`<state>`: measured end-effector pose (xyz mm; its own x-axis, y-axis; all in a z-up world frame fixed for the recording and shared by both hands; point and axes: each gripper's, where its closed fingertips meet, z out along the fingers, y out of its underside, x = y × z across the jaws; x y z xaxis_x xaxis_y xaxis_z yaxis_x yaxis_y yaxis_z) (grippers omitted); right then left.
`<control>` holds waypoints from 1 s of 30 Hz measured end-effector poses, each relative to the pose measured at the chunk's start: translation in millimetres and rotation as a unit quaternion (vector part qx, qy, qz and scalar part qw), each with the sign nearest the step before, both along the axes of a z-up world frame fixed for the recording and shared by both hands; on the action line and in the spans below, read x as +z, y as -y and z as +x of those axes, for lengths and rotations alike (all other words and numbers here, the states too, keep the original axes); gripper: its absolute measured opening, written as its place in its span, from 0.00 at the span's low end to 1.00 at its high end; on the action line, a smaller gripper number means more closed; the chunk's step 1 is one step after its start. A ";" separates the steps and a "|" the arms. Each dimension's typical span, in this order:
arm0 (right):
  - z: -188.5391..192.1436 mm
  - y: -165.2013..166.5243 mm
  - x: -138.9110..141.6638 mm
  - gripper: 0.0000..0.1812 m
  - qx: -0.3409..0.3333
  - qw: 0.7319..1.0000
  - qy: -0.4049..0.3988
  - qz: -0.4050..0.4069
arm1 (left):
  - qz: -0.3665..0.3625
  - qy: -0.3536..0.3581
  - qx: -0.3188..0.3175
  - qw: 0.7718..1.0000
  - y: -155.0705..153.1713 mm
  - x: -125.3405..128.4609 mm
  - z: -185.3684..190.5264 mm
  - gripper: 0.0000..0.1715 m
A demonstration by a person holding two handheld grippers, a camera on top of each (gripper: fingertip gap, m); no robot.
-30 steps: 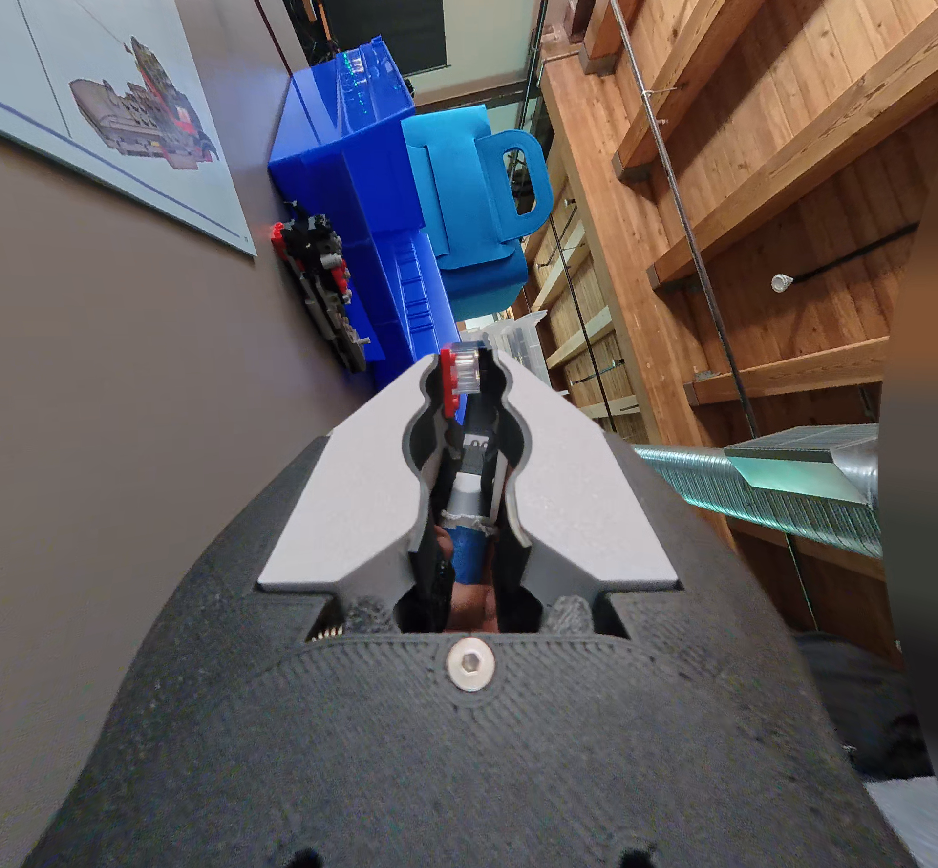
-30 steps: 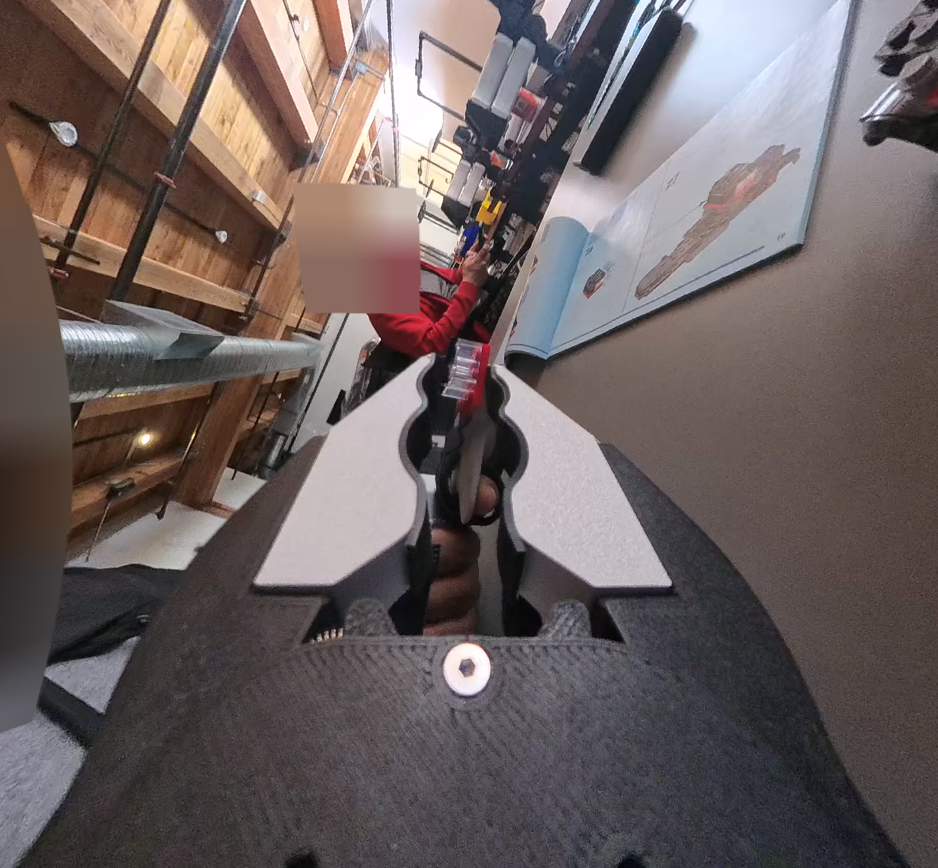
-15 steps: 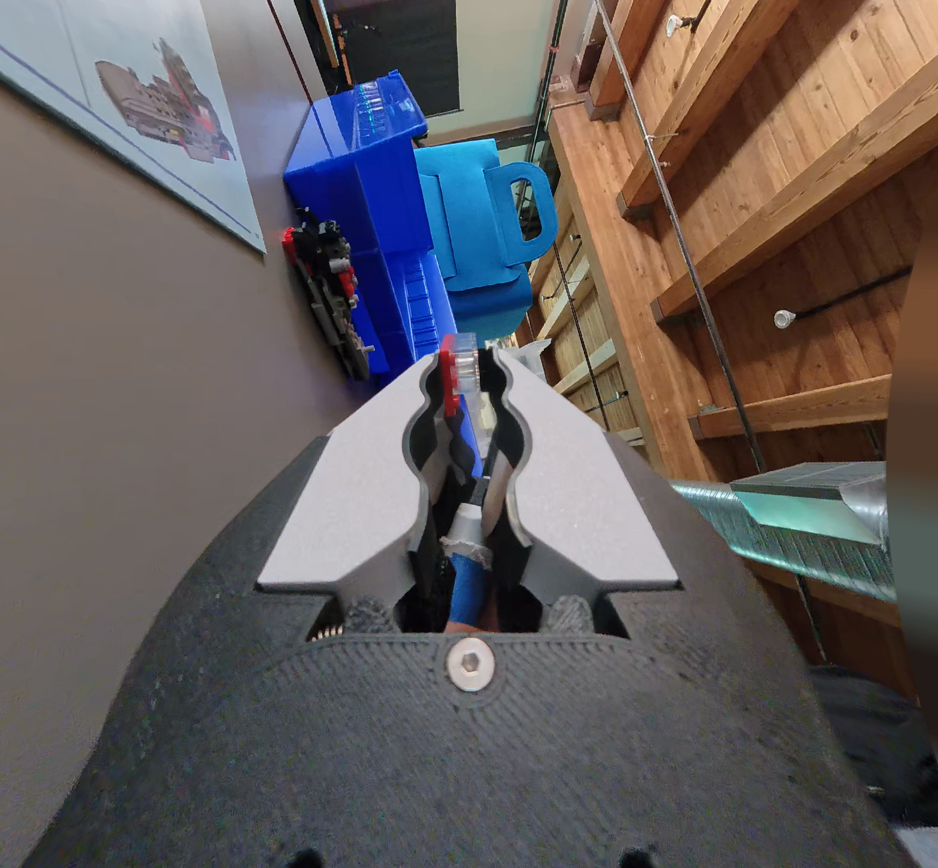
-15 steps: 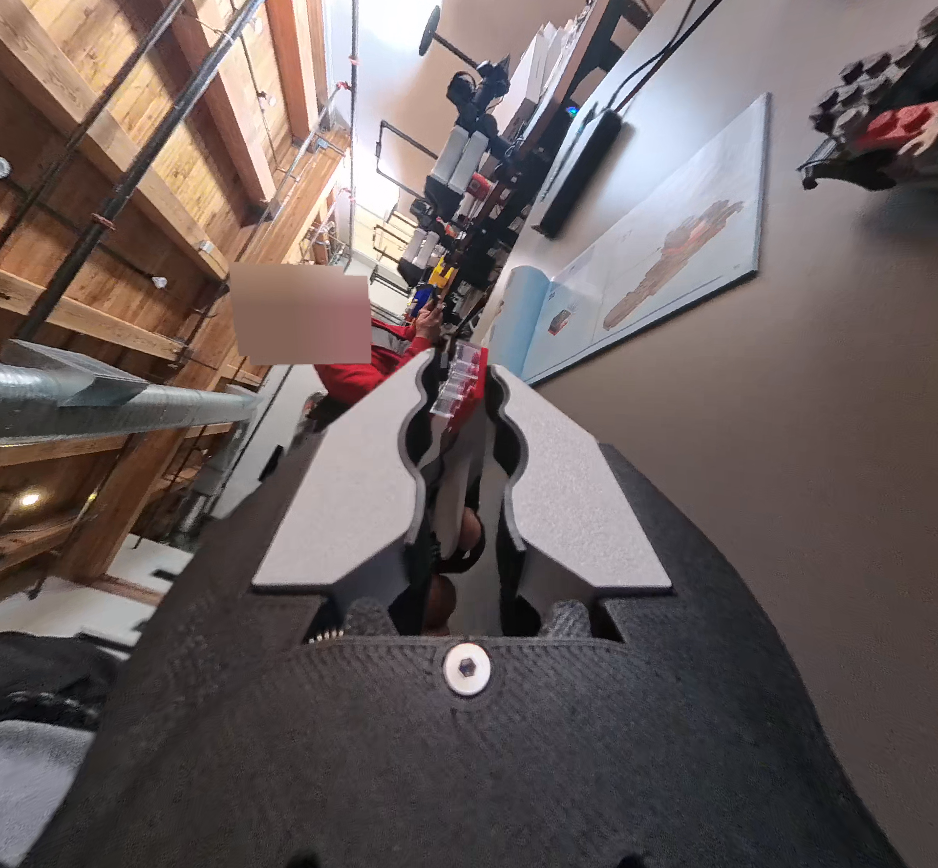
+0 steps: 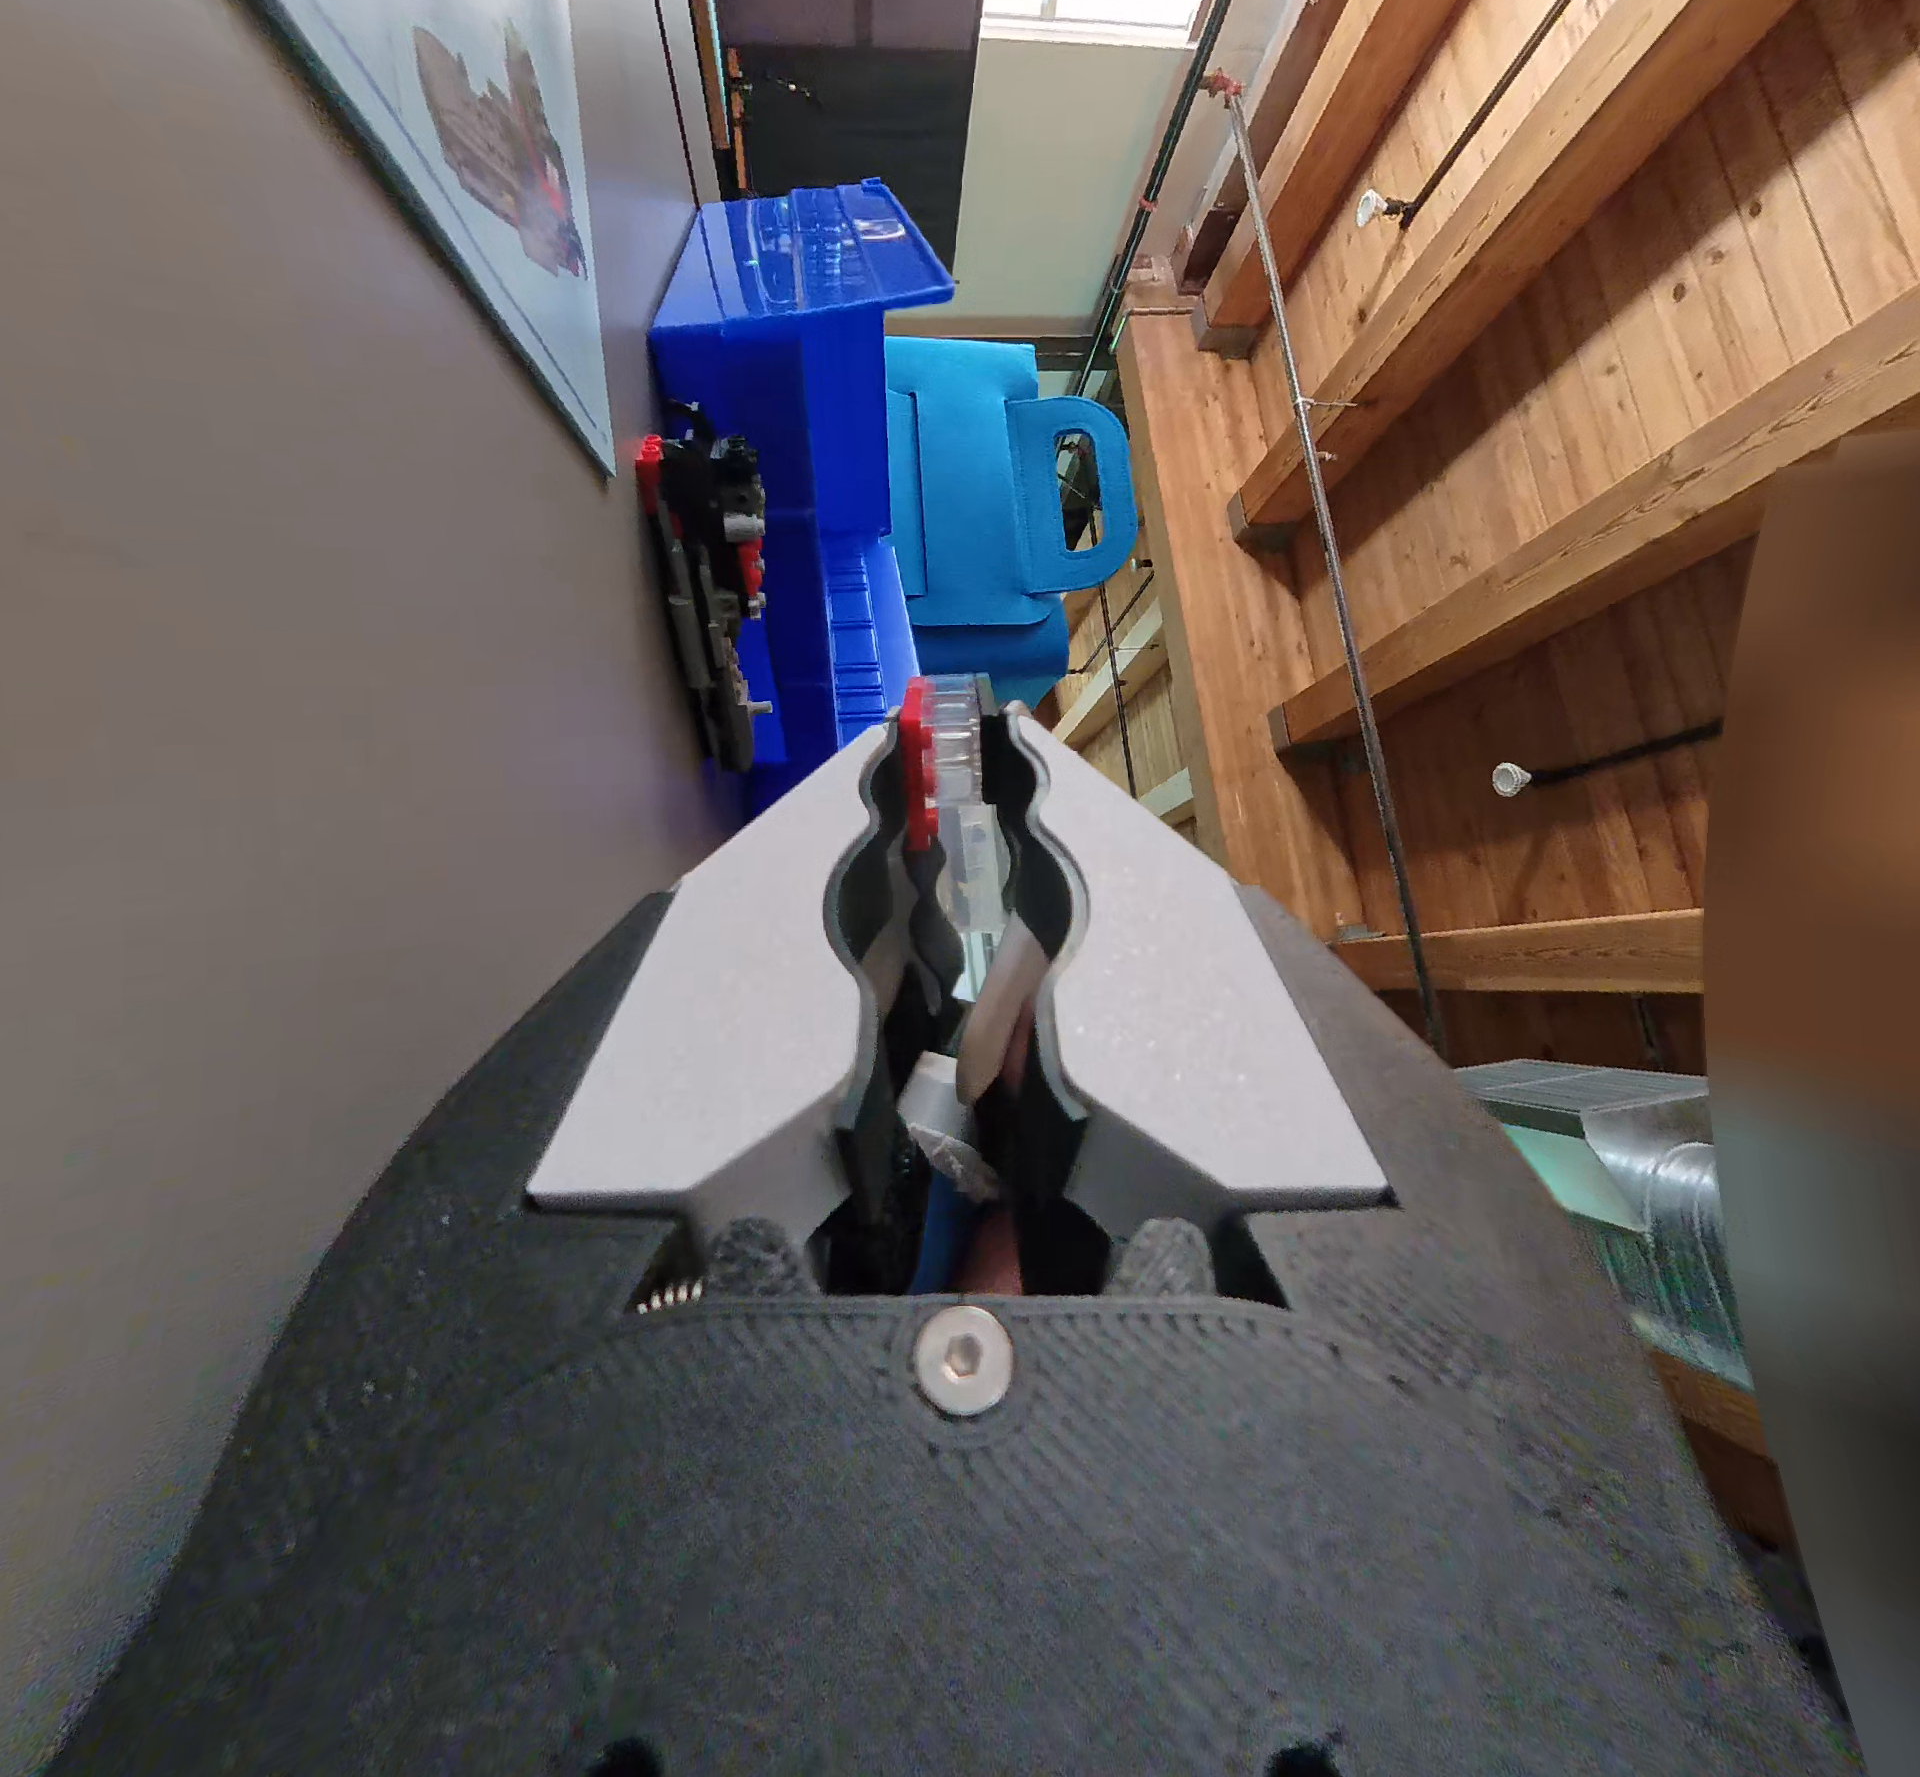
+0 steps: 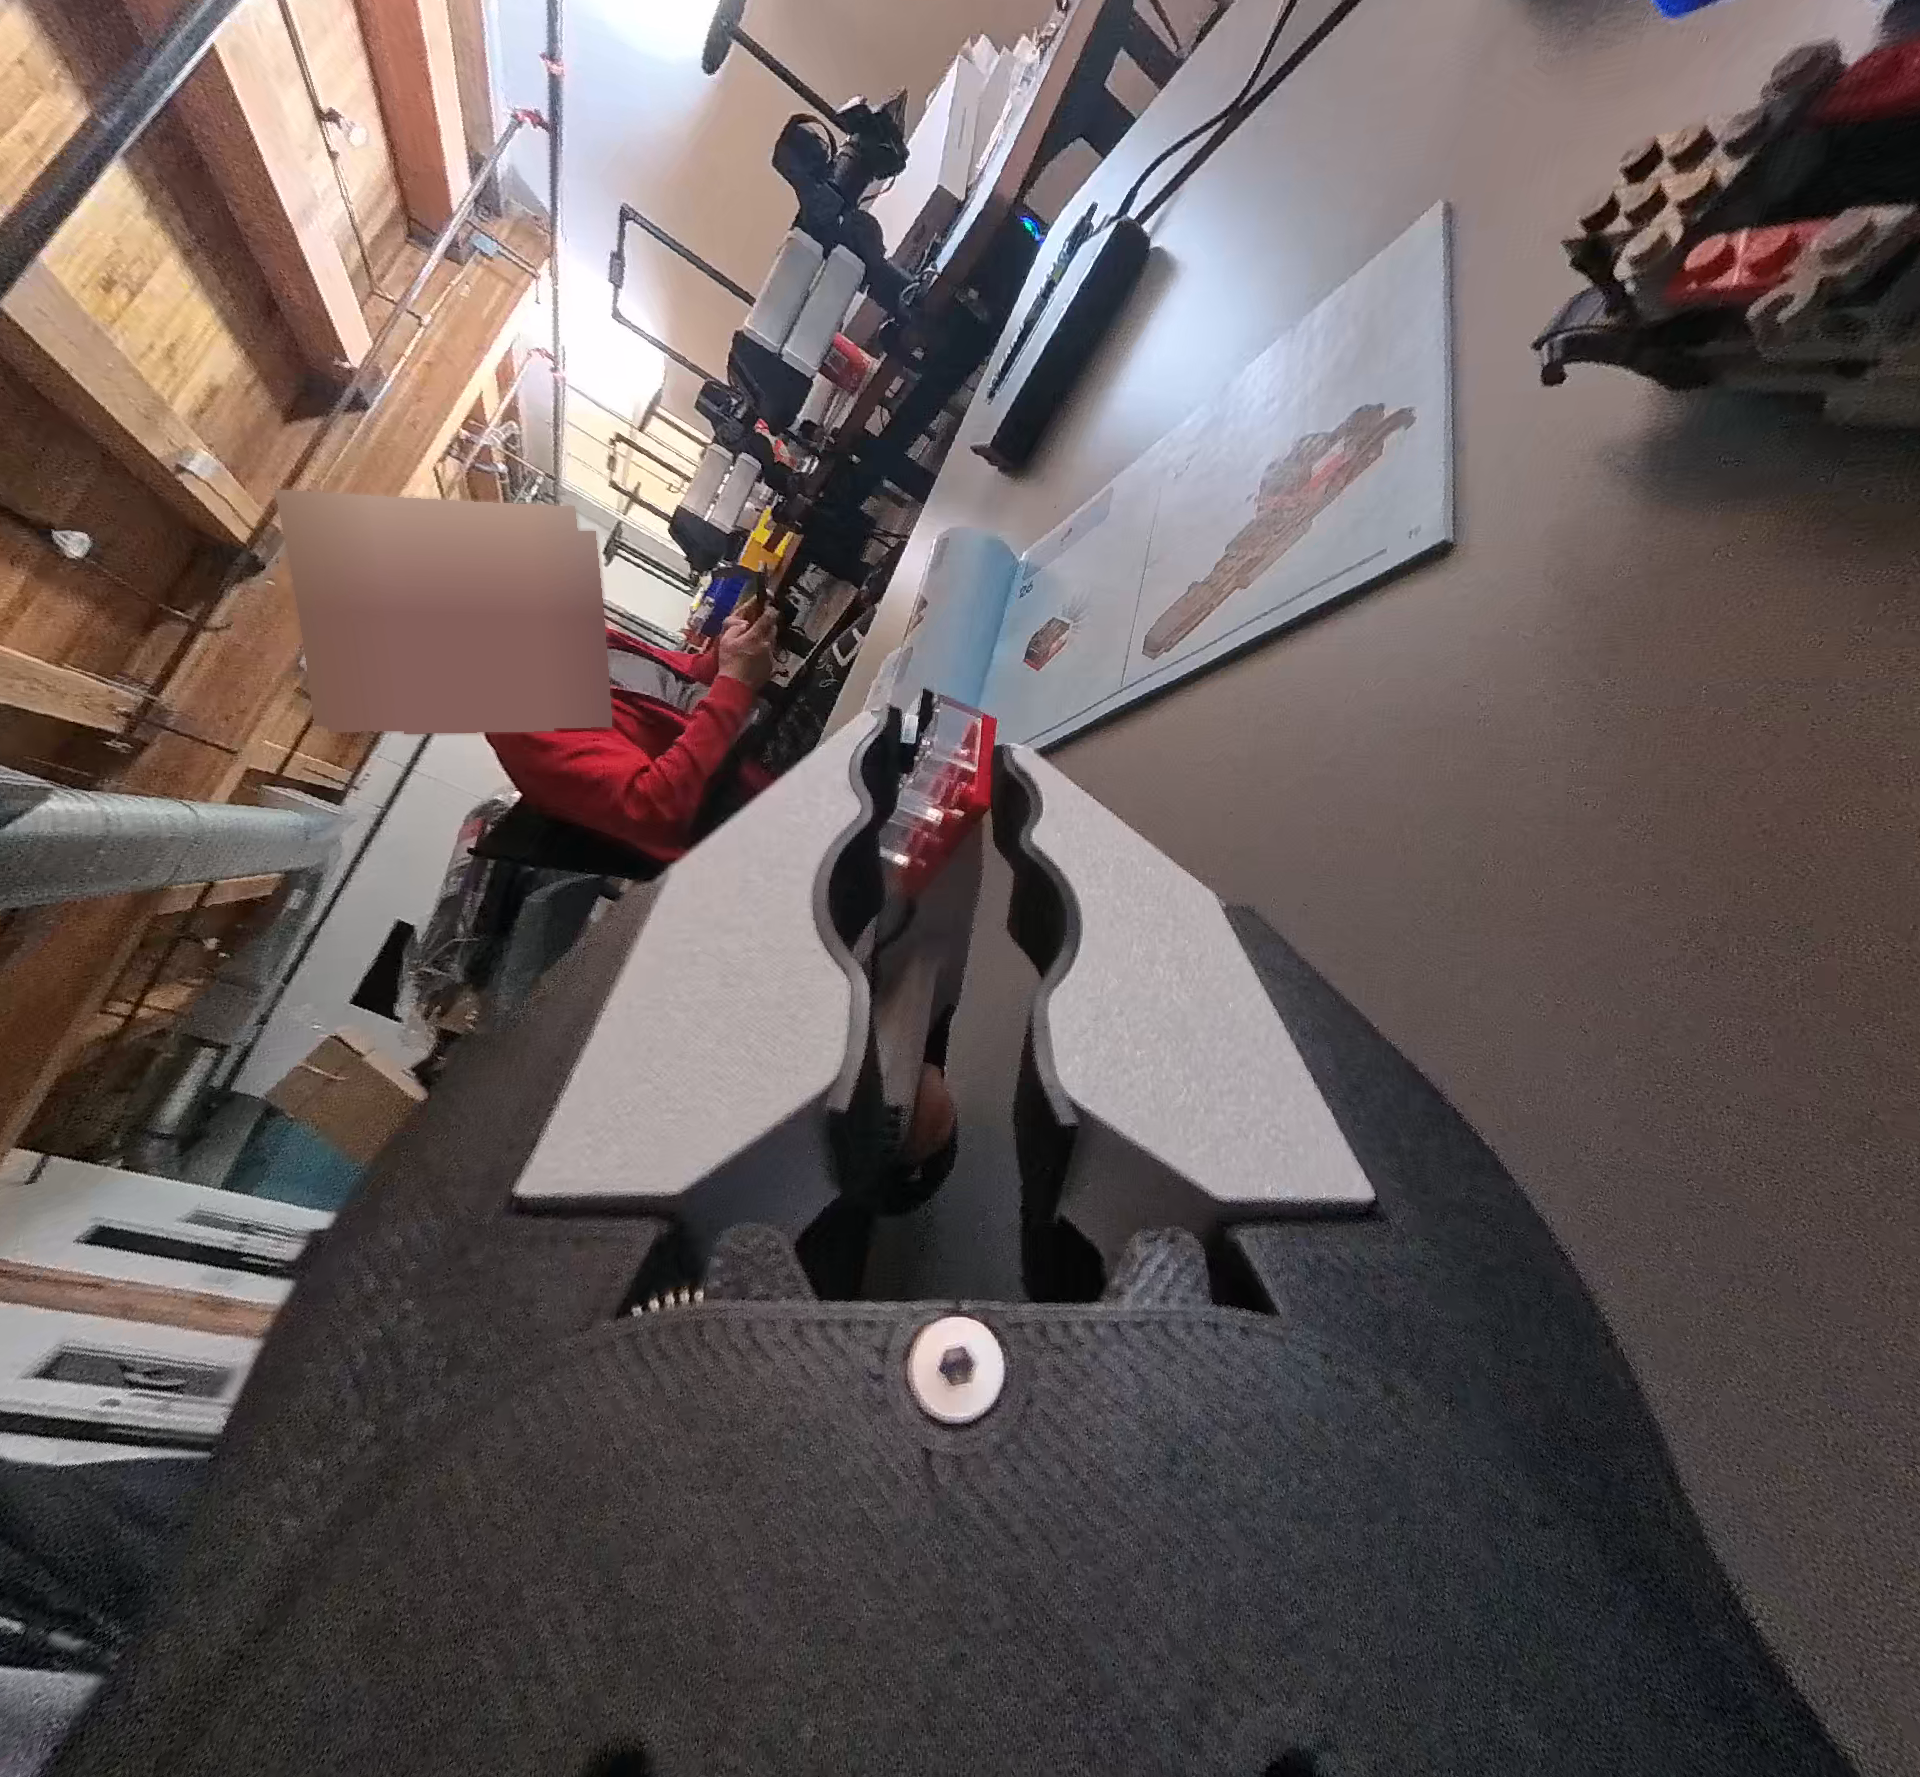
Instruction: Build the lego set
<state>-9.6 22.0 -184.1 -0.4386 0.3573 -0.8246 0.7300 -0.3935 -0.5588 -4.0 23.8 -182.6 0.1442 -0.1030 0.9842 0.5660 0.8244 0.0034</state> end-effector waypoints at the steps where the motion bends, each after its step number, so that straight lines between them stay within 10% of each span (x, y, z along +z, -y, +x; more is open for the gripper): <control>1: -0.3 0.3 -0.7 0.11 0.001 1.000 0.009 -0.009 | 0.007 0.003 -0.002 1.000 0.1 -0.6 -0.3 0.10; 30: -6.1 -6.8 -0.5 0.19 0.008 0.995 0.062 -0.081 | 0.047 0.001 -0.004 0.999 7.0 2.9 -1.5 0.10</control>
<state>-15.7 28.9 -184.6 -0.3349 0.2097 -0.9186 0.7962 -0.4584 -0.3949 -5.5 16.8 -179.7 0.1402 -0.1955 0.9706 0.5726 0.8157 0.0816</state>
